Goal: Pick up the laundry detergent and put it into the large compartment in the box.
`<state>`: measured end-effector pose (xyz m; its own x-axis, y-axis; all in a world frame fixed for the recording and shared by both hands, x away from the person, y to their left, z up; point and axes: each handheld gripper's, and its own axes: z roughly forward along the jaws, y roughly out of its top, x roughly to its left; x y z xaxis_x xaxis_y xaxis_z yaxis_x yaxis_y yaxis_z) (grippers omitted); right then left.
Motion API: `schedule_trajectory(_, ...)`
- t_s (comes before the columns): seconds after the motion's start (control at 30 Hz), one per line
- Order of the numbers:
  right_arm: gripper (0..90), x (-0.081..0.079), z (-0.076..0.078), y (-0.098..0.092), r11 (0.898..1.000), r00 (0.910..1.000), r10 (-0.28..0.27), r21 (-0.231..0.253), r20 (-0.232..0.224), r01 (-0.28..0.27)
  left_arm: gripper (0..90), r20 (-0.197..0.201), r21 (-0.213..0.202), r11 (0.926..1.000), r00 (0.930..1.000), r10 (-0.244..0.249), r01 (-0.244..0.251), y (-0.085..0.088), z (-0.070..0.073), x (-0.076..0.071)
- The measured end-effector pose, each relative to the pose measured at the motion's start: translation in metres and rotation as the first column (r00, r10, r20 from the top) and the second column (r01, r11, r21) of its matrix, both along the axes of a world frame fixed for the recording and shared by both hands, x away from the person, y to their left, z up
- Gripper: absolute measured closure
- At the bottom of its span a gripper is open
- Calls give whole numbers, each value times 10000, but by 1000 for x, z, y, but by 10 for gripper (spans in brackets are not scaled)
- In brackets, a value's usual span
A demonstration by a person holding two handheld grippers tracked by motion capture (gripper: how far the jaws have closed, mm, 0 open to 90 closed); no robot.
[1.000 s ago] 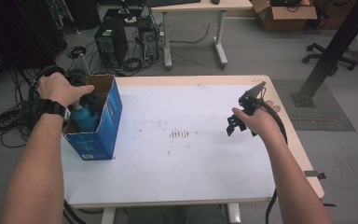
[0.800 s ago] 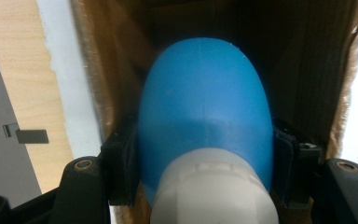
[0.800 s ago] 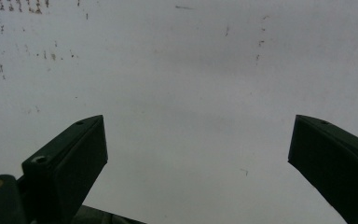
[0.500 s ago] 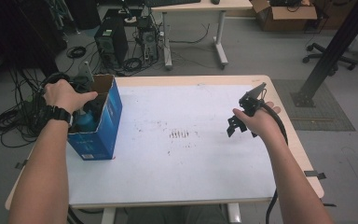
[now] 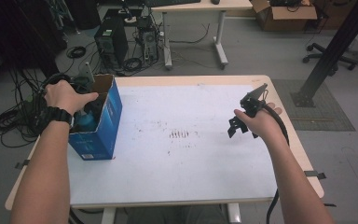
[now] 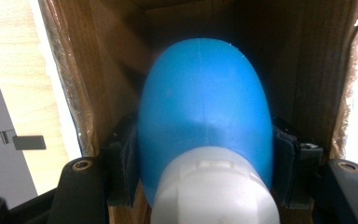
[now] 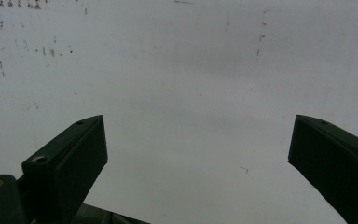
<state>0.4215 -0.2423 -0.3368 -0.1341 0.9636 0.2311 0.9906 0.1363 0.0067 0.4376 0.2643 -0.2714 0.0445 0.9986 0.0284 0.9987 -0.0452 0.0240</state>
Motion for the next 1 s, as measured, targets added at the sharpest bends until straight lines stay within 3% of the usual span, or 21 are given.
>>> schedule_trajectory(0.53,46,-1,-3,-1,10000,10000,-28,31,-59,28,301,28,-54,10000,10000,19,-19,1,2,-2)
schedule_trajectory(0.63,45,-1,-3,-1,10000,10000,9,47,-45,-8,297,37,166,9999,10000,8,-8,0,8,-3)
schedule_trajectory(1.0,45,-4,0,-1,10000,10000,2,91,18,-2,284,246,164,9997,9995,-182,178,-7,29,-5)
